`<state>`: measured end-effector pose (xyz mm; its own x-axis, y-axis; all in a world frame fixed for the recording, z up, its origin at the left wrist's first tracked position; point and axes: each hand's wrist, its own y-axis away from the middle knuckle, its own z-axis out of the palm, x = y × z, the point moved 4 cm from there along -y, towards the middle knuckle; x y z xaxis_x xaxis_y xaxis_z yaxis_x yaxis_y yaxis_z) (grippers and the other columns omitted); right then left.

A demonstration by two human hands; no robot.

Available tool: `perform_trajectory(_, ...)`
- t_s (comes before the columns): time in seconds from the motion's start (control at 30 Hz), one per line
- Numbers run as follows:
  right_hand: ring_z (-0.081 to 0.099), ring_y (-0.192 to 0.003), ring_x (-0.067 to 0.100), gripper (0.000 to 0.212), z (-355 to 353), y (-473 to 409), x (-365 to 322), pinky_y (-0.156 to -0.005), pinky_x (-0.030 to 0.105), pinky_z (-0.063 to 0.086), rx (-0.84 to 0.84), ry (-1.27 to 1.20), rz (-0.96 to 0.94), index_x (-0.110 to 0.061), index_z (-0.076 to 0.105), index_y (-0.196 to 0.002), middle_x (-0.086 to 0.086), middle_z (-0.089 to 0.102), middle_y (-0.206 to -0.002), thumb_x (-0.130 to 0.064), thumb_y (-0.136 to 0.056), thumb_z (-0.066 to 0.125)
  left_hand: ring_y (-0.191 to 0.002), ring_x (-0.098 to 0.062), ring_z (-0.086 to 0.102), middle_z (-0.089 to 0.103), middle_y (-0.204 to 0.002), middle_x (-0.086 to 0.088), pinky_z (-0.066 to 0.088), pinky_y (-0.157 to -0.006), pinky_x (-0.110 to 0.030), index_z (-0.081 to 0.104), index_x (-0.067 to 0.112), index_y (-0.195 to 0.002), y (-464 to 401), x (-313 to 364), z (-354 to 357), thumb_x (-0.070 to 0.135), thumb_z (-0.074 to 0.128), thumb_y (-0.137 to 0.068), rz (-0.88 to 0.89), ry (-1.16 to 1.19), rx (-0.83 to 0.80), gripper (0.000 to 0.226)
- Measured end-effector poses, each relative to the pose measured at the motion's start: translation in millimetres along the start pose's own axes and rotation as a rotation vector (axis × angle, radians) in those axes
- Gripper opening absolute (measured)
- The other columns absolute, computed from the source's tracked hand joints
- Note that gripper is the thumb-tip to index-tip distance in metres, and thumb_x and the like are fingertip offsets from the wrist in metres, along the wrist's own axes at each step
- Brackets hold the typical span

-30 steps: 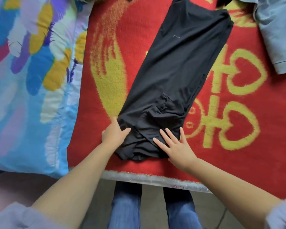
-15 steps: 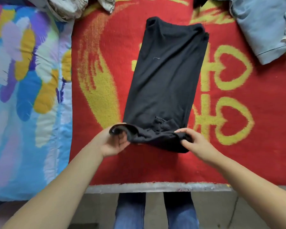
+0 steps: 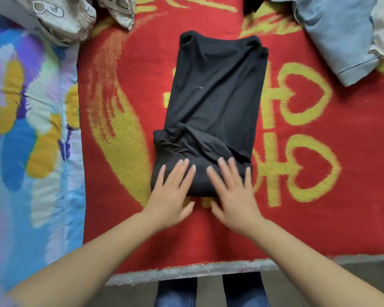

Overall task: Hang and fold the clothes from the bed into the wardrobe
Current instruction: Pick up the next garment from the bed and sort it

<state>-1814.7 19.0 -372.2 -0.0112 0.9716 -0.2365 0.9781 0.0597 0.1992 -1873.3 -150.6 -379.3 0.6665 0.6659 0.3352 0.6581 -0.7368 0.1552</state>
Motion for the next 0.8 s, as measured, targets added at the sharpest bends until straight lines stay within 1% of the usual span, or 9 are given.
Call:
perform_trajectory(0.07,0.013,-0.145,0.040,0.107,23.5,8.4,-2.9,-0.108,0.069,0.012,-0.212,0.109,-0.044,-0.024,0.022,-0.150,0.015,0.021,-0.157,-0.025,-0.058,0.077,-0.147,-0.027,0.012,0.018,-0.157,-0.018,0.018,-0.111,-0.061,0.021,0.011,-0.149,12.9,-6.1,22.7,0.031,0.074,-0.056,-0.020,-0.207,-0.217,0.109)
perform_trajectory(0.13,0.023,-0.141,0.045,0.113,31.9,0.5,11.5,-0.104,0.072,0.018,-0.332,0.195,0.091,-0.025,0.023,-0.149,0.014,0.029,-0.155,-0.019,-0.053,0.082,-0.148,-0.025,0.004,0.014,-0.158,-0.015,0.016,-0.110,-0.062,0.017,0.016,-0.150,9.0,-21.1,28.8,0.019,0.075,-0.054,-0.092,-0.244,-0.197,0.113)
perform_trajectory(0.27,-0.001,-0.145,0.045,0.094,17.3,-20.6,17.5,-0.110,0.069,0.010,-0.484,0.261,0.087,-0.029,-0.005,-0.153,0.011,-0.001,-0.161,-0.016,-0.086,0.060,-0.143,-0.028,0.028,0.030,-0.153,-0.019,0.026,-0.109,-0.057,0.024,0.017,-0.149,-19.4,-29.2,17.3,-0.001,0.069,-0.063,-0.090,-0.307,-0.198,0.099)
perform_trajectory(0.4,0.012,-0.146,0.037,0.075,-29.4,-19.1,18.0,-0.115,0.052,0.019,-0.807,0.022,-0.002,-0.033,0.007,-0.153,0.005,0.010,-0.161,-0.006,-0.092,0.041,-0.145,-0.029,0.019,0.014,-0.157,-0.020,0.013,-0.117,-0.036,0.018,0.019,-0.152,-28.6,-8.2,-15.2,-0.004,0.040,-0.086,-0.025,-0.188,-0.667,0.074)
perform_trajectory(0.47,0.052,-0.119,0.027,0.053,-56.8,-15.9,26.7,-0.092,0.028,0.044,-0.994,-0.276,-0.006,-0.024,0.045,-0.138,0.004,0.058,-0.127,-0.006,-0.088,0.042,-0.111,-0.026,0.056,0.059,-0.121,-0.016,0.040,-0.093,-0.031,0.059,0.017,-0.125,-32.6,1.2,-38.1,-0.005,0.038,-0.078,-0.080,0.152,-0.895,0.055)
perform_trajectory(0.53,0.059,-0.078,0.022,0.024,-76.1,-14.0,38.4,-0.061,0.023,0.044,-1.123,-0.543,0.077,-0.011,0.058,-0.101,-0.001,0.060,-0.077,-0.011,-0.079,0.047,-0.063,-0.019,0.048,0.050,-0.066,-0.005,0.036,-0.062,-0.031,0.060,0.015,-0.072,-40.5,-5.1,-56.0,0.003,0.042,-0.066,-0.191,0.463,-0.981,0.022)
perform_trajectory(0.63,0.062,-0.090,0.026,0.026,-77.9,-38.1,80.3,-0.076,0.038,0.048,-0.898,-0.801,0.347,-0.005,0.061,-0.105,0.015,0.061,-0.088,-0.021,-0.084,0.061,-0.069,-0.018,0.051,0.054,-0.072,-0.007,0.040,-0.066,-0.031,0.063,0.008,-0.078,-55.6,-41.0,-57.8,0.009,0.050,-0.064,-0.512,0.941,-0.844,0.019)
perform_trajectory(0.73,0.055,-0.090,0.014,0.030,-57.1,-55.1,111.1,-0.078,0.029,0.047,-0.400,-1.046,0.652,-0.018,0.060,-0.110,-0.001,0.058,-0.097,-0.042,-0.091,0.058,-0.082,-0.014,0.059,0.065,-0.089,0.000,0.044,-0.063,-0.022,0.062,0.014,-0.097,-68.6,-67.9,-37.3,0.014,0.056,-0.092,-0.839,1.298,-0.382,0.009)
perform_trajectory(0.8,0.055,-0.092,0.017,0.047,-39.1,-50.8,111.5,-0.081,0.030,0.046,-0.190,-1.020,0.846,-0.018,0.049,-0.122,0.000,0.056,-0.103,-0.050,-0.090,0.058,-0.075,-0.007,0.060,0.063,-0.084,0.003,0.042,-0.058,-0.019,0.060,0.017,-0.090,-69.1,-65.5,-18.4,0.027,0.051,-0.098,-0.984,1.254,-0.128,0.015)
